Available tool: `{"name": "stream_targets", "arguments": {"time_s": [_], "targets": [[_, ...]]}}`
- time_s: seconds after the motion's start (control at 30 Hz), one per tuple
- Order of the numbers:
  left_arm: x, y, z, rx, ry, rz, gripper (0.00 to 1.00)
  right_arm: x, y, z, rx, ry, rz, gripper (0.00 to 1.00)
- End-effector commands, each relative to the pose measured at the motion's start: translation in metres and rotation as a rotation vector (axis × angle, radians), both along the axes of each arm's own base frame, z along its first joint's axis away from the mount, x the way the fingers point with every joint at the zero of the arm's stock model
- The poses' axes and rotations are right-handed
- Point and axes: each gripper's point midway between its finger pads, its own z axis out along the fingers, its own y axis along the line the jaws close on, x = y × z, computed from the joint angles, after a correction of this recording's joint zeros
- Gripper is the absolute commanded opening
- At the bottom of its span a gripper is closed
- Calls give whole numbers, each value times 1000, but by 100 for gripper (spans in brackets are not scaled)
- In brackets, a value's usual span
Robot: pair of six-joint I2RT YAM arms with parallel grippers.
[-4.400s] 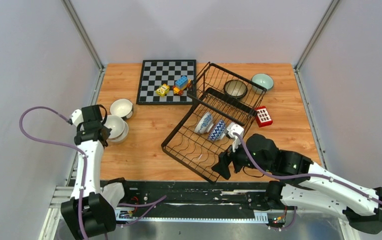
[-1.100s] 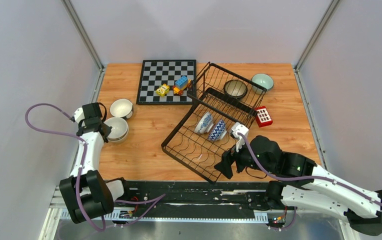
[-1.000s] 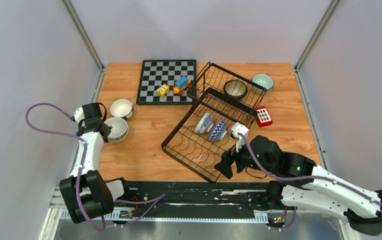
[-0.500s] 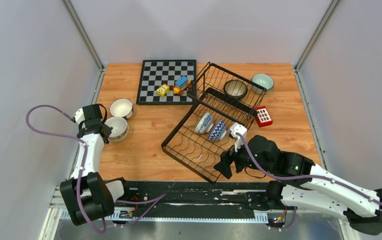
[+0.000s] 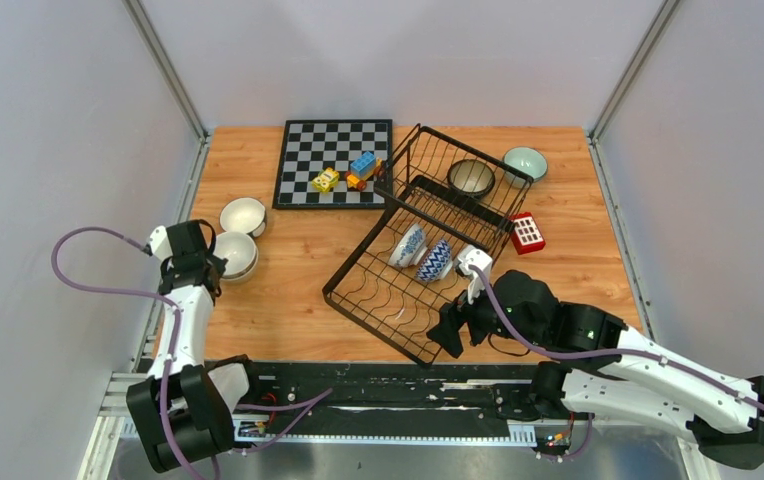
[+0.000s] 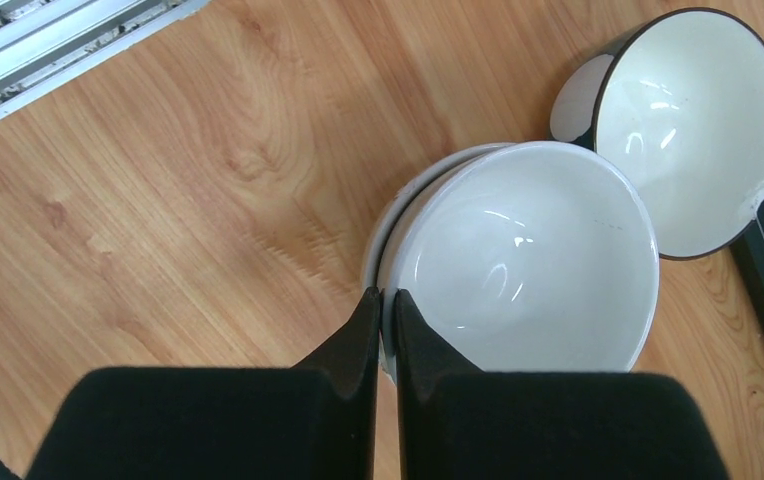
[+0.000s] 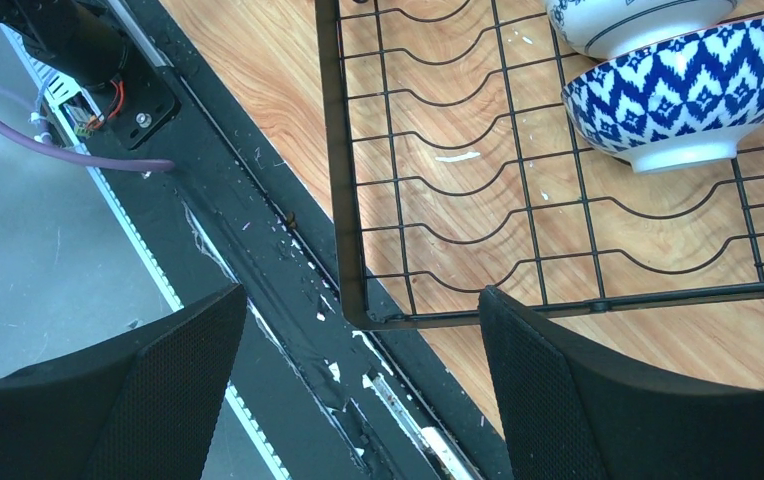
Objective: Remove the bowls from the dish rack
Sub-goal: Place the bowl with the bowl, then pick up the bowl from the dish rack.
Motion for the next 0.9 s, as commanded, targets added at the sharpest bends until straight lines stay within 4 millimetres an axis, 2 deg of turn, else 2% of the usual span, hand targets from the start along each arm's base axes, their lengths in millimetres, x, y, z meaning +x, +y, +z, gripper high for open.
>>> {"name": "stream_targets", "arguments": {"time_s": [0.0,0.33,0.57,0.73,0.87], "targets": [[18,-5,12,-36,-116,-8,0,0,-1,-6,-13,3,-2,89],[12,-9,2,-53,-92,-11,0,1,-1,-6,-13,4,-4,89],[10,-7,18,-25,-103,-25,27,0,0,-5,-8,6,-3,89],[8,-7,30,-7,-101,-37,40,0,0,-4,-6,9,0,89],[7,-5,43,21,-109,-52,57,-1,0,-3,-1,9,0,89]]}}
